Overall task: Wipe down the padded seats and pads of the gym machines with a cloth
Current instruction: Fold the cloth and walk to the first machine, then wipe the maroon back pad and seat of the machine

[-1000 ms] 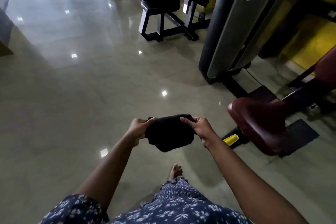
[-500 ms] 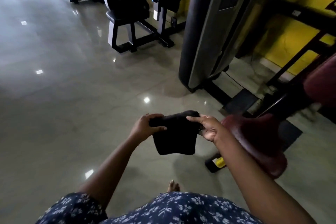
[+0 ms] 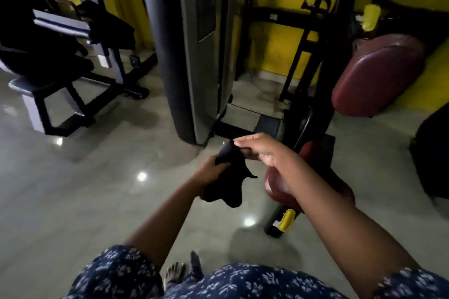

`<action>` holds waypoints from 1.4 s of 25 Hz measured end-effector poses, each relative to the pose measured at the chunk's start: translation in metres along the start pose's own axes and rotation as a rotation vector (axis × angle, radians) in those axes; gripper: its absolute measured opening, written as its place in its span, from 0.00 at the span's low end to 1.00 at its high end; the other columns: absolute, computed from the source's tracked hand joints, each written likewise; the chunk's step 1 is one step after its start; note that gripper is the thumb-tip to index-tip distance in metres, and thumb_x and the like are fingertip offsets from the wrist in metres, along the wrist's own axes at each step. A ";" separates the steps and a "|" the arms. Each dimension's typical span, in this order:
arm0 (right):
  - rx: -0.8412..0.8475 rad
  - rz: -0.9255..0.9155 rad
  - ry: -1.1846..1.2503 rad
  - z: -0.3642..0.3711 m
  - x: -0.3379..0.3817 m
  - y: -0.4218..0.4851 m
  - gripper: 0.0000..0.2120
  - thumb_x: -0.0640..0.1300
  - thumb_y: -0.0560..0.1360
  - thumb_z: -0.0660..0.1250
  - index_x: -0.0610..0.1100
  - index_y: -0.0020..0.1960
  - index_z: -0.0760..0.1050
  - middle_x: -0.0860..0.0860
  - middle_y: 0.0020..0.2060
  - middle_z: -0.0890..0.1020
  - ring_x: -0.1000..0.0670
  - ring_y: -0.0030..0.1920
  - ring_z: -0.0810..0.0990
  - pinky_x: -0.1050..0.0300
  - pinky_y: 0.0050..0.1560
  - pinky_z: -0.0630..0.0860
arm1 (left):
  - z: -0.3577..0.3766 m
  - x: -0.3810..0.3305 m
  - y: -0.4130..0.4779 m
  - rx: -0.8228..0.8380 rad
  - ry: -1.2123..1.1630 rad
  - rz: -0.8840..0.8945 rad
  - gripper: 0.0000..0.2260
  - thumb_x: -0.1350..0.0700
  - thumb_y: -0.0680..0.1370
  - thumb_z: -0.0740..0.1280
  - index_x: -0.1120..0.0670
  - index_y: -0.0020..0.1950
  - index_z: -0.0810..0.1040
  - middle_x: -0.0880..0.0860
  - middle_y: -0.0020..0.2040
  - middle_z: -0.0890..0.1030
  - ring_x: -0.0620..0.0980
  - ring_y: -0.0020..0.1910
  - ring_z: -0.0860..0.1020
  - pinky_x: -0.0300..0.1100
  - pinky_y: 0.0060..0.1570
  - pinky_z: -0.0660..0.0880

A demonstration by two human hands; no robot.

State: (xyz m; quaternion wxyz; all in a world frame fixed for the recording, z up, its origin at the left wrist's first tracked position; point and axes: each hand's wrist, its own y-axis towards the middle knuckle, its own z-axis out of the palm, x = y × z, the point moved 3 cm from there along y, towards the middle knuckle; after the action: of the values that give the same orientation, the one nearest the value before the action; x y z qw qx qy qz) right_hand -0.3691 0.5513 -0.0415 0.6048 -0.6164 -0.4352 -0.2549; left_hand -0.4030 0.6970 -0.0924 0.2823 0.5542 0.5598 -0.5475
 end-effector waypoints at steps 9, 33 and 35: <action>-0.625 -0.541 -0.351 0.060 -0.044 -0.016 0.20 0.53 0.76 0.63 0.52 0.67 0.71 0.53 0.67 0.72 0.56 0.69 0.67 0.59 0.71 0.59 | -0.034 -0.007 0.060 0.474 -0.703 -0.440 0.24 0.42 0.79 0.56 0.59 0.63 0.75 0.61 0.57 0.80 0.57 0.56 0.78 0.51 0.58 0.73; -1.553 -0.267 0.661 -0.149 -0.063 -0.025 0.22 0.50 0.80 0.58 0.48 0.72 0.61 0.52 0.59 0.74 0.52 0.61 0.72 0.72 0.56 0.65 | 0.154 -0.182 0.198 0.569 -0.074 0.247 0.22 0.46 0.79 0.59 0.47 0.72 0.62 0.45 0.69 0.66 0.47 0.70 0.62 0.42 0.67 0.60; -1.553 -0.302 0.889 -0.165 -0.047 -0.006 0.19 0.50 0.80 0.57 0.48 0.70 0.63 0.53 0.56 0.73 0.51 0.60 0.71 0.59 0.59 0.64 | 0.161 -0.204 0.221 0.553 -0.068 0.298 0.28 0.46 0.79 0.60 0.49 0.76 0.54 0.49 0.77 0.56 0.49 0.75 0.56 0.47 0.72 0.56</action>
State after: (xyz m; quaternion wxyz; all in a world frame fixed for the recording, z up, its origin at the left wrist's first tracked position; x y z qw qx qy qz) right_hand -0.3625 0.3801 -0.0547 0.0913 -0.6318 0.0566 -0.7676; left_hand -0.1981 0.4369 -0.0098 0.2165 0.6673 0.2925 -0.6498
